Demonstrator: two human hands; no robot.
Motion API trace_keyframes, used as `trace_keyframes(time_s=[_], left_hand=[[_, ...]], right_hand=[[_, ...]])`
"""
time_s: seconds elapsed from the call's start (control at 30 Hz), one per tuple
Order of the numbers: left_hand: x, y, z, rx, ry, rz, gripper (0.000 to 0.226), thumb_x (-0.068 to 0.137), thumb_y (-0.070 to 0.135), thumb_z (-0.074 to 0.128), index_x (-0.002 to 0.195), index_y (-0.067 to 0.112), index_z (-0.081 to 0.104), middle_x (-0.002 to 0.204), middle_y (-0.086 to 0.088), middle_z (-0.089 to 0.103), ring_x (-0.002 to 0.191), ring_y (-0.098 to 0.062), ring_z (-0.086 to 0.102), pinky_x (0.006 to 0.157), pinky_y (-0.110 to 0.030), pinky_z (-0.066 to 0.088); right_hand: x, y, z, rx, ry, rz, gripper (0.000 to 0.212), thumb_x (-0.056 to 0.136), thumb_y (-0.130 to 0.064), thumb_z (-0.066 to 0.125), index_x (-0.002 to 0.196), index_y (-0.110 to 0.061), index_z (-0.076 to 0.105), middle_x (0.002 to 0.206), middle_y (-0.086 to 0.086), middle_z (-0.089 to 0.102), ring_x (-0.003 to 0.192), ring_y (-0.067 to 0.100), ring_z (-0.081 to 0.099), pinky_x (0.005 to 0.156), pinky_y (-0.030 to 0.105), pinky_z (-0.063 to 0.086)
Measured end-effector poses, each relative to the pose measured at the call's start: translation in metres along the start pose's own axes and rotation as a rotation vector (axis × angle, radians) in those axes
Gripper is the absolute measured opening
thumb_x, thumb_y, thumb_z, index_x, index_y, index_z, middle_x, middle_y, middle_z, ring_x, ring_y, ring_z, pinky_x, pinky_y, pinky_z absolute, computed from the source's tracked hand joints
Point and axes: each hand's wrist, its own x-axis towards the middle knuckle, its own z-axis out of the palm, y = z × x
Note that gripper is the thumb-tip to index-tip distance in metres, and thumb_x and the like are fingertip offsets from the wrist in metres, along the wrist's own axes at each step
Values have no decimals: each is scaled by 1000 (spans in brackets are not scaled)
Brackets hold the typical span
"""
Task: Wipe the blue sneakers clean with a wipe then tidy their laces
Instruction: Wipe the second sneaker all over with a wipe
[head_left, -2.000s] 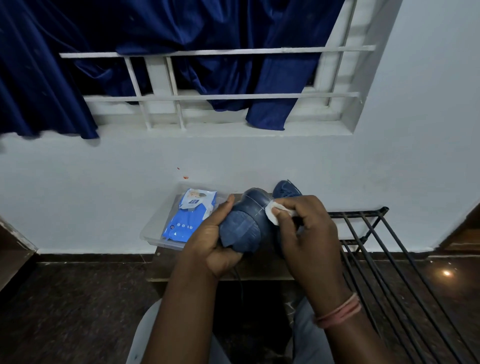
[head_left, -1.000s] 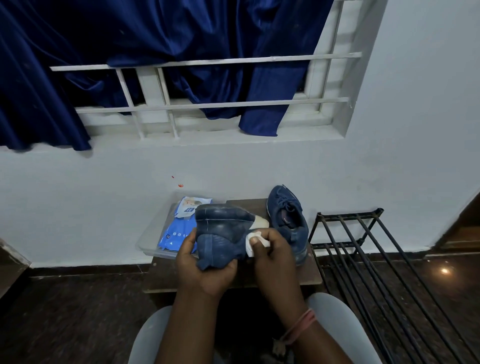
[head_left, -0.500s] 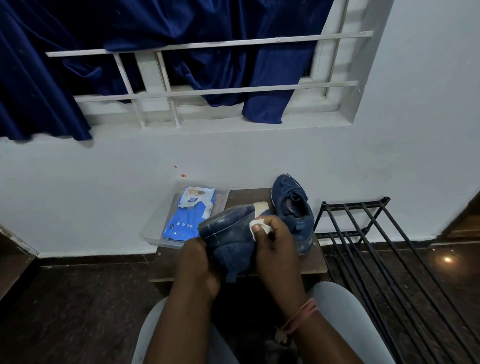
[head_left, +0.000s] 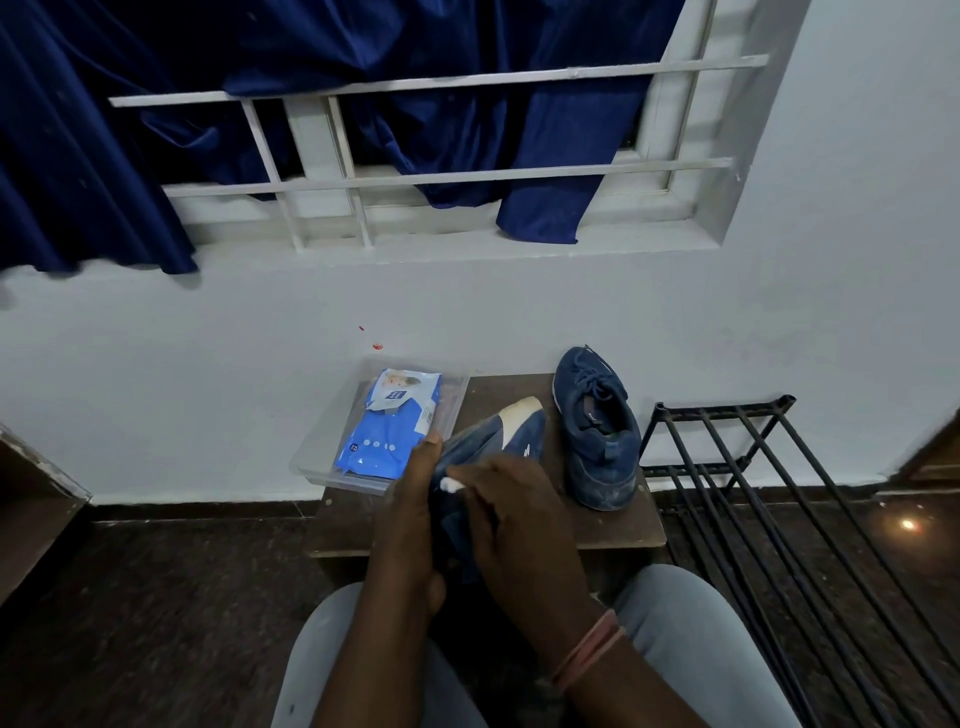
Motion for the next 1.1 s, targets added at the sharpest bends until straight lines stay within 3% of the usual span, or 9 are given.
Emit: trace_keyframes(time_s=[0.07,0.2,0.27,0.37,0.5,0.63,0.77,0.97,1.1], left_hand=[[6,-2,-3,-7,53,21,45,89,59,64,120,26,69,103,-2,79,92,-24,77,89,-51,60],[12,-5,-9,-102,53,-5,45,89,56,64,116,19,68,93,-2,80,77,-15,77,71,-34,59],[12,-4,-8,-137,30,-12,63,74,57,73,123,17,67,98,-1,80,78,-13,77,67,-32,60],[20,-2,-11,-114,14,23,80,72,52,76,135,6,58,75,7,78,65,-5,74,57,-24,57],[18,0,-15,-46,-70,-25,47,94,62,55,118,25,72,100,-3,80,89,-18,78,82,-37,59],[13,-2,-10,-43,-76,-51,50,91,63,59,118,23,74,111,-8,78,102,-25,76,94,-50,58],[18,-7,-11,-100,34,6,58,84,62,70,124,21,69,119,-11,75,103,-26,74,84,-45,61],[20,-5,-18,-91,-48,-58,57,90,62,60,124,18,71,112,-13,77,105,-29,74,100,-49,55],[21,-6,-16,-116,-25,-39,54,93,62,56,120,18,72,109,-12,78,100,-27,75,82,-39,58]], right_hand=[[11,2,1,39,-19,66,17,93,-11,63,100,-21,75,93,-4,69,87,8,55,81,21,42],[44,29,9,61,-28,246,18,86,2,62,84,-9,76,85,6,72,80,22,65,77,36,50],[52,38,9,101,3,311,18,86,1,64,84,-11,77,85,2,73,81,16,64,78,33,50],[43,23,3,135,-47,305,25,88,0,62,92,-18,79,93,-7,75,87,3,64,83,18,49],[22,-18,1,162,-180,110,20,92,-10,63,99,-23,77,97,-8,73,91,4,63,85,17,47],[34,-10,13,67,-44,155,16,95,-12,61,96,-20,75,96,-4,68,90,9,59,82,24,45],[48,24,12,104,30,335,16,93,-10,63,91,-20,75,93,-6,70,90,11,62,84,32,50],[19,-15,14,21,-211,-5,22,90,-7,55,100,-15,73,98,1,64,91,15,57,81,24,47],[26,3,24,42,-56,85,22,92,-7,58,99,-18,75,95,-1,69,89,12,58,82,25,46]])
